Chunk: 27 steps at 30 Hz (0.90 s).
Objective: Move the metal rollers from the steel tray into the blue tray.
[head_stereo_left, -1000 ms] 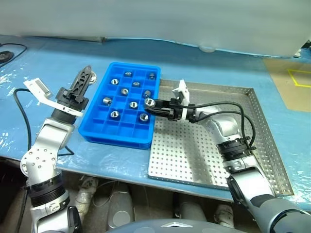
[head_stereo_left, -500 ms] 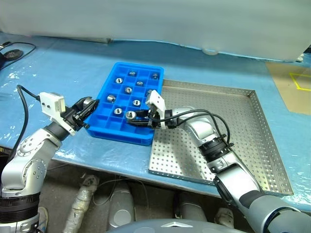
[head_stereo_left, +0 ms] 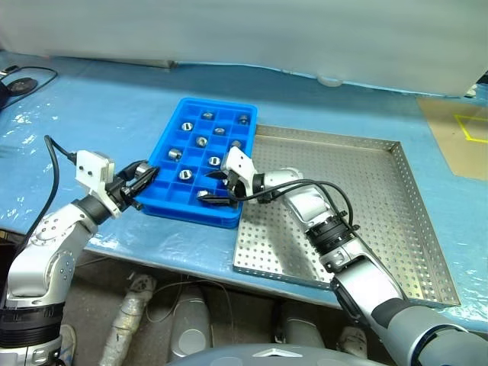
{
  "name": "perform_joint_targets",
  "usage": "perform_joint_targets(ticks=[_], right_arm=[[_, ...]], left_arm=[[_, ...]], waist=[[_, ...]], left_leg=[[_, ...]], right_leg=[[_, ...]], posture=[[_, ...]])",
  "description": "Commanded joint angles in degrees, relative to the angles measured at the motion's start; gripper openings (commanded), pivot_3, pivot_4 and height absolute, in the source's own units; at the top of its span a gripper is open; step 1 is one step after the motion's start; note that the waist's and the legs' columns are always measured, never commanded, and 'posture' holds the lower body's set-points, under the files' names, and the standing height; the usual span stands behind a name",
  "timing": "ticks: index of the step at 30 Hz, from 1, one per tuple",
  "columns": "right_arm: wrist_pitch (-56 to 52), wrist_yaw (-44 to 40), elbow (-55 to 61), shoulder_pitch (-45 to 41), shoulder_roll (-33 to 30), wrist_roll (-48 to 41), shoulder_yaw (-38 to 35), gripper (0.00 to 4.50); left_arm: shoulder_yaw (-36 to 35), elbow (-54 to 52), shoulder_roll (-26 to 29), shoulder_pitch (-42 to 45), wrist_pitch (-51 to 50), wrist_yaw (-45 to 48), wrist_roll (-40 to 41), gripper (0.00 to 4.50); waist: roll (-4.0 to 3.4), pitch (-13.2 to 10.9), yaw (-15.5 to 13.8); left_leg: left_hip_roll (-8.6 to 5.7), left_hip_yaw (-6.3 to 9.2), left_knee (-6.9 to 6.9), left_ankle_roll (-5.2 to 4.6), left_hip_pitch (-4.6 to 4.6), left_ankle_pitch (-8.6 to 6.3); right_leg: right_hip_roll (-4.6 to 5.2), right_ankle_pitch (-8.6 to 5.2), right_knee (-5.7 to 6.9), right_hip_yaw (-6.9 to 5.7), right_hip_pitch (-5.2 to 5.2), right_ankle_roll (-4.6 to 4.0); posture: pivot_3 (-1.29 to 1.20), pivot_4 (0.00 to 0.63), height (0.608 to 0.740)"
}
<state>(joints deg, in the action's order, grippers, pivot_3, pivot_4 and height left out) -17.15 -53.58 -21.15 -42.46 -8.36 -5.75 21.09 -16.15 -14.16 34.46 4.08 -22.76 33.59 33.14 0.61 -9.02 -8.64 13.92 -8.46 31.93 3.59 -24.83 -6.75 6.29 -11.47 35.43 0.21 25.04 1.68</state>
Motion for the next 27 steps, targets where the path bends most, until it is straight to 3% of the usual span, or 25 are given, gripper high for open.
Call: perform_joint_targets(ticks=[1, 17, 20, 24, 27], right_arm=[[0.75, 0.08, 0.23, 0.62, 0.01, 0.49, -0.19, 3.53], [2.61, 1.52, 0.64, 1.19, 0.58, 0.74, -1.16, 3.53], [3.09, 1.94, 0.28, 1.24, 0.42, 0.97, -1.05, 3.57], [3.26, 2.58, 0.42, 1.61, -0.31, 1.14, -1.50, 3.57], [3.26, 3.46, 0.74, 2.14, -1.30, 1.08, -2.50, 3.57]], left_arm=[[-1.17, -0.30, -0.14, -0.45, 2.30, 0.17, -1.74, 1.53], [3.68, 3.96, -2.93, 2.93, 3.66, -2.39, -10.63, 1.53], [3.16, 4.16, -4.37, 3.64, 2.90, -2.23, -8.98, 2.24], [2.90, 4.84, -4.09, 4.70, 2.21, -0.45, -7.92, 3.52], [2.60, 5.19, -4.61, 7.06, 1.12, 1.40, -5.25, 3.52]], waist=[[0.00, 0.00, 0.00], [0.01, 0.01, 0.05], [0.01, 0.02, 0.07], [0.01, 0.02, 0.10], [0.01, 0.02, 0.06]], left_leg=[[0.00, 0.00, 0.00, 0.00, 0.00, 0.00], [0.00, 0.00, 0.01, 0.00, 0.01, 0.00], [0.00, 0.00, 0.01, 0.00, 0.00, 0.00], [0.00, 0.00, 0.01, 0.00, 0.01, 0.00], [-0.01, 0.00, 0.03, 0.00, 0.01, 0.00]], right_leg=[[0.00, 0.00, 0.00, 0.00, 0.00, 0.00], [-0.01, 0.01, 0.05, 0.03, 0.04, -0.04], [-0.01, 0.01, 0.05, 0.05, 0.05, -0.06], [-0.02, -0.01, 0.06, 0.04, 0.05, -0.09], [-0.01, -0.01, 0.07, 0.04, 0.03, -0.09]], posture=[[0.23, 0.150, 0.740], [0.21, 0.150, 0.740], [0.21, 0.150, 0.740], [0.19, 0.150, 0.740], [0.17, 0.150, 0.740]])
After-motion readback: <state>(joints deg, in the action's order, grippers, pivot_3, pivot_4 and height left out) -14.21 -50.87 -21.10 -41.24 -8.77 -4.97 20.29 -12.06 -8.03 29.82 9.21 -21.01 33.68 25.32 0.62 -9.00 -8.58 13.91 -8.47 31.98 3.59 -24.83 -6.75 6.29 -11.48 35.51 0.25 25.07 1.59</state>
